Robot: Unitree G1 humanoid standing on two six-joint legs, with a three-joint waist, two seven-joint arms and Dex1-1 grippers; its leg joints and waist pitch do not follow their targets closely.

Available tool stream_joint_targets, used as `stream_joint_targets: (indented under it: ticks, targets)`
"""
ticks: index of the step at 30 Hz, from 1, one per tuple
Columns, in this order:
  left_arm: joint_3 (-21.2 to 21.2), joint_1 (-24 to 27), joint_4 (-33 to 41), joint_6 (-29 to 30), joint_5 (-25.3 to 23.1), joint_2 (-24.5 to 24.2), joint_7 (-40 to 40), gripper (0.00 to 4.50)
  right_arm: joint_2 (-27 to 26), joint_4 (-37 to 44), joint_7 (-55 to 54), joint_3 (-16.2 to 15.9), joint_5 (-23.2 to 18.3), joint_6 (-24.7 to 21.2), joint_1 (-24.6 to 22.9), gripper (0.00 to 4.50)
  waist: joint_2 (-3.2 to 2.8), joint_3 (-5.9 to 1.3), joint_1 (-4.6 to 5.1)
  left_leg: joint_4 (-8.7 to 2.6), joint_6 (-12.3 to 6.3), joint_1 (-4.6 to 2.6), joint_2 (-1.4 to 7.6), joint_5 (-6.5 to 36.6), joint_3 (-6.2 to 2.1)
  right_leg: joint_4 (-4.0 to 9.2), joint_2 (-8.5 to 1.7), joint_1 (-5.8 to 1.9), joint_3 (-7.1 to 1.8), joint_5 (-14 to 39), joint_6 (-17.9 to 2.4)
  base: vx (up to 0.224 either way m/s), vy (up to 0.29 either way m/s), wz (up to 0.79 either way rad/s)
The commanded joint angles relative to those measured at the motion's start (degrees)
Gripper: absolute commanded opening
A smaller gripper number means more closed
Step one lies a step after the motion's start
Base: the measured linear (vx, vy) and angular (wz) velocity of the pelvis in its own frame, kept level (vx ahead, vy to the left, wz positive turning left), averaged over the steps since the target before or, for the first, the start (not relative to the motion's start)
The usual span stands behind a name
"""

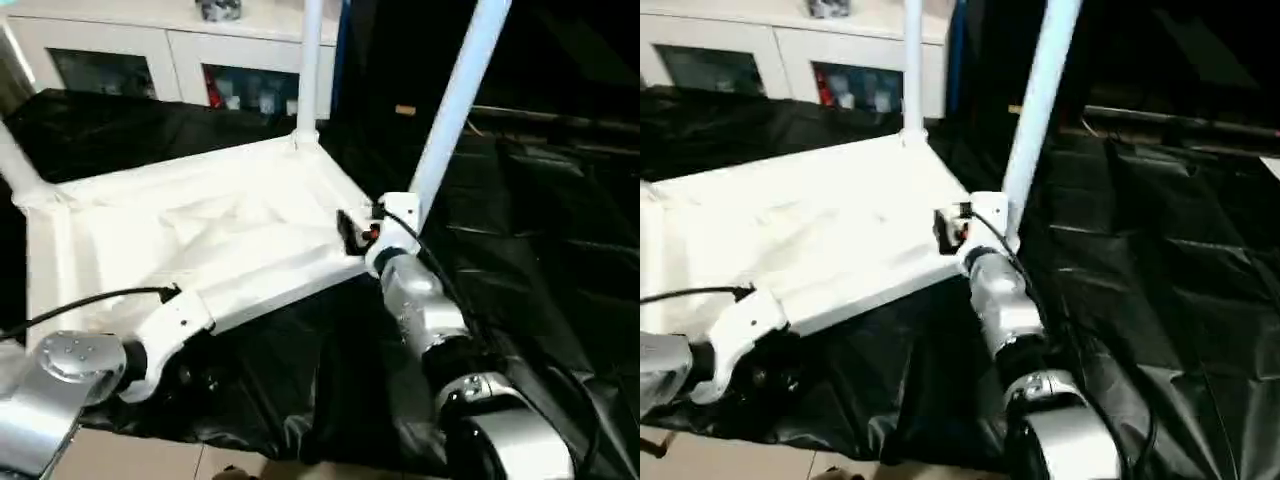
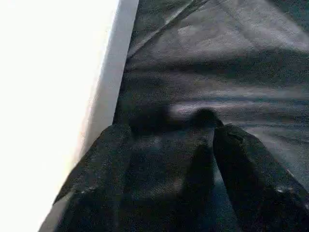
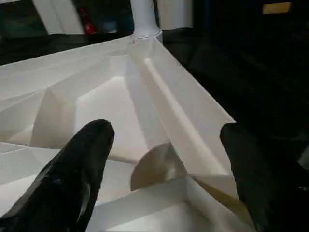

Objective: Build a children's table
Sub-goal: Rotate leg to tighten

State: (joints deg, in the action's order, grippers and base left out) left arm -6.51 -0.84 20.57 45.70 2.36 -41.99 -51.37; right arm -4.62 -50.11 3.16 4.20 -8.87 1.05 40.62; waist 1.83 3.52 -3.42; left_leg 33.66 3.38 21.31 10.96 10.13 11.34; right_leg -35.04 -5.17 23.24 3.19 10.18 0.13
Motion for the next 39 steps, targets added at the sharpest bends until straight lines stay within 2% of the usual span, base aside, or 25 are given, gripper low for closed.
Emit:
stream_joint_targets:
  ticks: [1,5,8,11,12,18,20,22,23,24,25,26,27,28,32,34,35,37,39]
  targets:
    - [0.59,-1.04,-2.03,-1.31,-1.75,0.02,2.62,3.44,2.48,-2.15,-3.26,3.32,0.00,1.94,1.05,3.98,-1.84,-3.66,0.40,-4.60,4.43,-1.65,1.65,19.97,-1.04,3.85,-2.09,-1.13,-2.48,14.47,-8.80,0.000,0.000,0.00]
    - [0.34,-1.39,-2.90,-2.36,-1.77,0.15,3.83,3.58,3.97,-5.79,-4.92,4.79,-0.35,3.97,3.06,3.98,-1.76,-3.60,0.29,-4.56,4.44,-1.81,1.70,21.12,-1.10,3.96,-1.98,-0.99,-2.39,16.04,-8.77,0.000,0.000,0.00]
    - [0.64,-1.89,-3.42,-3.44,-2.22,0.68,5.34,3.91,6.48,-8.49,-5.59,5.99,-0.53,5.47,4.86,3.98,-1.67,-3.63,0.35,-4.51,4.43,-1.74,1.71,21.49,-1.15,3.88,-1.93,-1.05,-2.36,16.09,-8.77,0.000,0.000,0.00]
    - [0.92,-3.19,-3.68,-3.32,-2.39,1.49,6.81,4.19,8.62,-10.05,-6.22,6.72,-0.70,6.23,5.74,3.98,-1.30,-3.78,0.33,-4.30,3.88,-1.43,1.63,19.83,-1.03,3.69,-1.94,-1.33,-2.34,14.82,-8.81,0.000,0.000,0.00]
    - [0.95,-3.64,-3.78,-3.31,-2.40,1.70,7.40,4.31,9.34,-10.74,-6.42,6.98,-0.68,6.64,6.08,3.98,-1.35,-3.84,0.23,-4.23,3.76,-1.52,1.60,19.38,-1.00,3.64,-1.94,-1.31,-2.33,14.46,-8.89,0.000,0.000,0.00]
    - [1.65,-3.71,-3.13,-2.78,-1.85,1.96,8.69,4.45,13.22,-13.24,-7.19,8.45,-0.42,7.89,6.85,3.98,-0.90,-4.08,0.08,-3.80,2.50,-1.01,1.46,15.61,-0.82,3.31,-1.99,-1.80,-2.25,12.21,-9.38,0.000,0.000,0.00]
    - [4.24,-1.72,-1.91,-3.53,-0.37,2.32,9.11,4.45,16.01,-14.40,-7.05,9.12,-0.23,8.58,6.55,3.98,-1.20,-4.12,0.13,-3.69,2.25,-0.86,1.45,14.33,-0.81,3.09,-1.87,-1.92,-2.15,10.25,-10.02,0.000,0.000,0.00]
    - [5.66,-1.00,-1.70,-4.41,0.52,3.08,9.47,4.45,16.64,-14.56,-6.93,8.94,0.02,8.96,6.36,3.98,-0.99,-4.12,0.20,-3.58,1.98,-0.82,1.42,14.10,-0.68,3.08,-1.76,-1.88,-2.15,9.35,-10.36,0.000,0.000,0.00]
    - [8.62,0.95,-0.80,-7.32,3.18,4.36,9.24,4.45,17.62,-14.77,-6.16,8.63,0.45,9.84,5.95,3.98,-1.44,-4.27,0.18,-3.42,1.78,-0.88,1.38,13.78,-0.64,2.98,-1.67,-1.84,-2.10,7.72,-11.02,0.000,0.000,0.00]
    - [8.72,1.02,-0.76,-7.48,3.30,4.40,9.21,4.45,17.65,-14.78,-6.13,8.63,0.46,9.87,5.93,3.98,-1.25,-4.29,0.29,-3.41,1.56,-0.56,1.37,13.21,-0.70,2.89,-1.71,-2.09,-2.08,6.85,-11.29,0.000,0.000,0.00]
    - [9.45,1.60,-0.49,-8.70,4.14,4.67,9.01,4.45,17.86,-14.85,-5.89,8.63,0.56,10.10,5.84,3.98,-1.26,-4.40,0.10,-3.31,1.23,-0.67,1.39,12.89,-0.67,2.82,-1.66,-2.05,-2.00,6.30,-11.45,0.000,0.000,0.00]
    - [11.58,2.79,0.36,-10.09,6.57,6.05,8.36,4.45,18.11,-14.46,-5.03,8.62,0.57,10.30,5.38,3.98,-1.21,-4.37,0.22,-3.27,0.95,-0.68,1.39,12.88,-0.61,2.80,-1.54,-1.96,-2.01,5.99,-11.57,0.000,0.000,0.00]
    - [14.08,4.11,1.40,-10.85,9.32,7.53,7.62,4.45,18.32,-13.95,-3.87,8.52,0.56,10.57,4.87,3.98,-1.67,-4.35,0.17,-3.27,0.65,-0.44,1.40,12.21,-0.68,2.64,-1.65,-2.16,-2.01,4.91,-11.86,0.000,0.000,0.00]
    - [15.86,5.50,1.86,-10.83,11.07,7.69,6.27,4.45,18.30,-12.67,-1.70,7.79,0.70,10.85,3.80,3.98,-1.34,-4.27,0.31,-3.23,0.33,-0.39,1.43,12.89,-0.60,2.77,-1.63,-2.15,-2.00,4.98,-12.27,0.000,0.000,0.00]
    - [21.31,7.98,-0.33,-12.70,14.08,7.65,4.07,4.45,17.73,-6.40,9.24,5.28,-0.77,10.42,-0.66,3.98,-1.25,-3.94,0.51,-3.48,-0.48,-0.51,1.52,16.29,-0.67,3.39,-1.51,-1.95,-2.05,9.74,-11.30,0.000,0.000,0.00]
    - [21.31,7.98,-0.33,-12.70,14.08,7.65,4.07,4.45,17.73,-6.40,9.24,5.28,-0.77,10.42,-0.66,3.98,-1.33,-3.75,0.61,-3.66,-0.09,-0.69,1.67,18.39,-0.81,3.73,-1.54,-1.70,-2.09,12.85,-10.90,0.000,0.000,0.00]
    - [24.53,7.63,-4.47,-16.39,13.63,7.97,6.54,4.45,17.80,0.67,17.24,3.06,-2.90,7.32,-4.99,3.98,-1.46,-3.56,0.52,-3.90,0.04,-0.88,1.77,20.69,-0.93,4.24,-1.57,-1.65,-2.19,15.66,-9.79,0.000,0.000,0.00]
    - [25.97,7.03,-6.23,-18.18,13.36,8.65,8.30,4.45,18.17,3.16,18.06,1.94,-2.54,6.66,-6.77,3.98,-1.38,-3.52,0.65,-4.11,0.60,-0.74,1.78,21.11,-1.20,4.36,-1.64,-1.72,-2.16,17.50,-9.17,0.000,0.000,0.00]
    - [27.26,5.62,-8.15,-21.30,13.19,10.20,11.10,4.45,18.99,8.19,20.30,0.06,-1.97,5.76,-10.48,3.98,-1.45,-3.58,0.51,-4.04,1.01,-1.05,1.88,20.89,-1.14,4.40,-1.61,-1.46,-2.28,16.86,-9.42,0.000,0.000,0.00]
